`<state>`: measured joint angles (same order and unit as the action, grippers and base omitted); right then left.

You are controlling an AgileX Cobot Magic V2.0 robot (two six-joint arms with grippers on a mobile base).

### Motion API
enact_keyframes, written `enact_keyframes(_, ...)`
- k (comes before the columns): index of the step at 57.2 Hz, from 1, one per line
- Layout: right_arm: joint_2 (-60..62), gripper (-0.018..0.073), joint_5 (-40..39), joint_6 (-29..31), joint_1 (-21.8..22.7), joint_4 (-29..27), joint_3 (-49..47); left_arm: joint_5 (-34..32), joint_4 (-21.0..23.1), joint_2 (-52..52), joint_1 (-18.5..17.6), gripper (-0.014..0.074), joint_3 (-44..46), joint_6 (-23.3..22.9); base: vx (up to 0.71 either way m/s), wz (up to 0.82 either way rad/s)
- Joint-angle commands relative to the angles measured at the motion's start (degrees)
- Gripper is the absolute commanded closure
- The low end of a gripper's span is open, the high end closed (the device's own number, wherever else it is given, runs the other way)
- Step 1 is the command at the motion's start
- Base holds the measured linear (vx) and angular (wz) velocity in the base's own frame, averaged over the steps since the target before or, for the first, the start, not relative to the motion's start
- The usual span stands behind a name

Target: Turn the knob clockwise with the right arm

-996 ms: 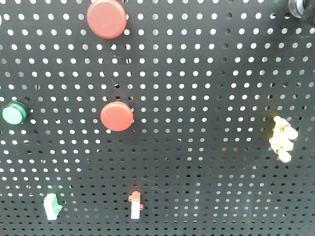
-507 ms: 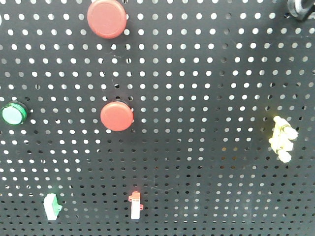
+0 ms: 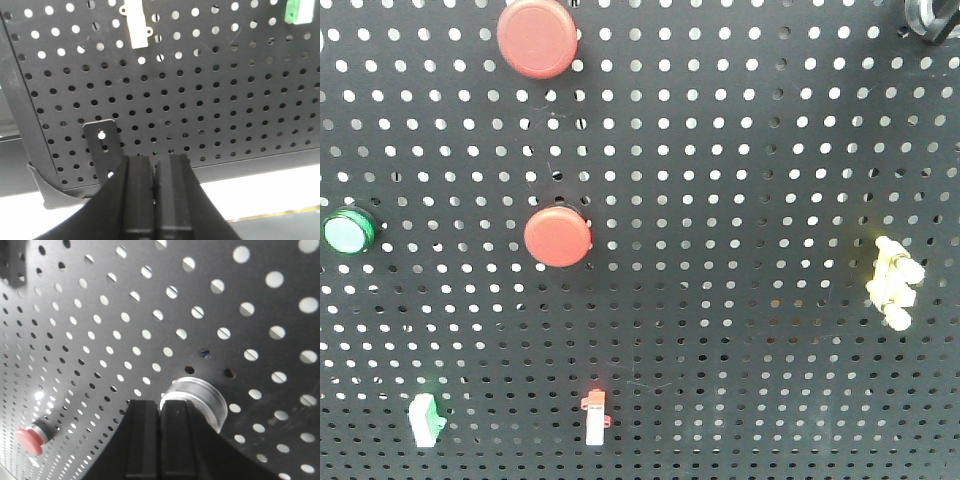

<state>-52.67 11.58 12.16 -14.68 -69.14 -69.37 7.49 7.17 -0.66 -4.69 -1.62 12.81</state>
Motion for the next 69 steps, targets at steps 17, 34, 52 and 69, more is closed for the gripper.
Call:
enact_keyframes(17,0.24,0.0567,-2.83,-2.05,-0.03,-2.58,3.43,-4.68,0.59,-0.90,-0.45,0.0603,-1.87,-0.22,0.00,0.00)
enact_keyframes(34,0.03,0.0567,0.14,-1.94,-0.03,-6.30,3.43,-4.68,0.59,-0.90,-0.45,0.0603,-1.87,-0.22,0.00,0.00)
enact_keyframes(52,-0.31,0.0567,2.99,0.94,-0.03,-10.94,3.43,-4.68,0.59,-0.90,-0.45,0.0603,-1.87,-0.22,0.00,0.00)
enact_keyframes(69,0.98,0.0567,4.73,11.32,-0.03,-17.68,3.43,-4.68,0.59,-0.90,-0.45,0.0603,-1.87,-0.22,0.00,0.00)
